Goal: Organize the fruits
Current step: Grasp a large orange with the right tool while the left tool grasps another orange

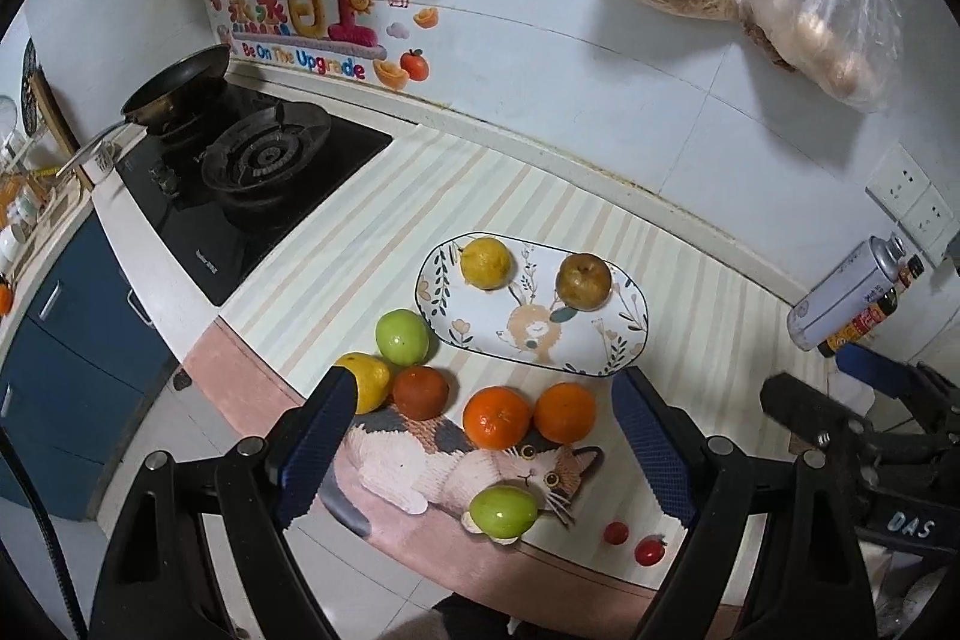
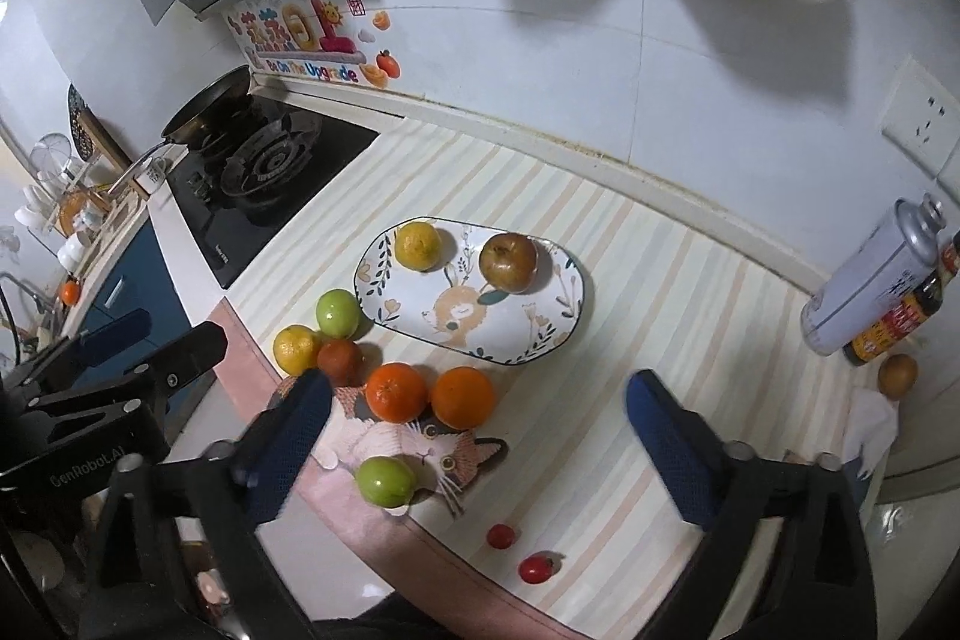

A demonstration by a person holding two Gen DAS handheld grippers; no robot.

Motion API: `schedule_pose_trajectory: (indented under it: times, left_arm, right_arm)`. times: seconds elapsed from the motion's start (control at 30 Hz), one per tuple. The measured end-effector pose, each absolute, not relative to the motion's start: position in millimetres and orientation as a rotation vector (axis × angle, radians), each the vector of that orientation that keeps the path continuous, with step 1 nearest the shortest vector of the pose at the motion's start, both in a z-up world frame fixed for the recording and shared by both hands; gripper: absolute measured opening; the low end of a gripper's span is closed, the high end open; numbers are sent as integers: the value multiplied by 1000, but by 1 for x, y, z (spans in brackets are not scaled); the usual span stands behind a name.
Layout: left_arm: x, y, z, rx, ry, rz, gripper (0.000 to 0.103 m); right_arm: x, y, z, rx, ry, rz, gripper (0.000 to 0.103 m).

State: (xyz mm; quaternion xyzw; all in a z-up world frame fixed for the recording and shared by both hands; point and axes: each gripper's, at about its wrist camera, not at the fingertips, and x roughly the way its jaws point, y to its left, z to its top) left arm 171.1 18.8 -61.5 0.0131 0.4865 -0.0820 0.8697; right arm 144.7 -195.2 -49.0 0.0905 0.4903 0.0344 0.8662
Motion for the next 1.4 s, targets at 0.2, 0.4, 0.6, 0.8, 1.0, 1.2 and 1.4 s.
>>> schedule_pose_trajectory:
  times: [0.2,0.4,0.6,0.8,1.0,1.2,1.4]
  left_arm:
    - [190,27,-92,82,1063,-95,99]
    - [208,40,-146,113,1151,-2,99]
    - [220,43,-194,139,1245,32,99]
    - [228,38,-225,137,1340,16,99]
    - [235,16,-250,173,1399,-61,99]
    - [247,-17,-282,240,1456,-157,100]
    - [253,-54,-290,353,1438,-225,99]
  right_arm:
    - [171,-202,-97,268,1115,86,101]
    - [213,-202,-193,449,1283,93,101]
    - [247,-184,-288,566,1445,81,89]
    - [257,-169,-331,560,1531,80,64]
    - [228,-199,-322,493,1560,70,64]
    - [209,-239,-335,572,1579,41,64]
    - [204,-237,-339,590,1585,31,65]
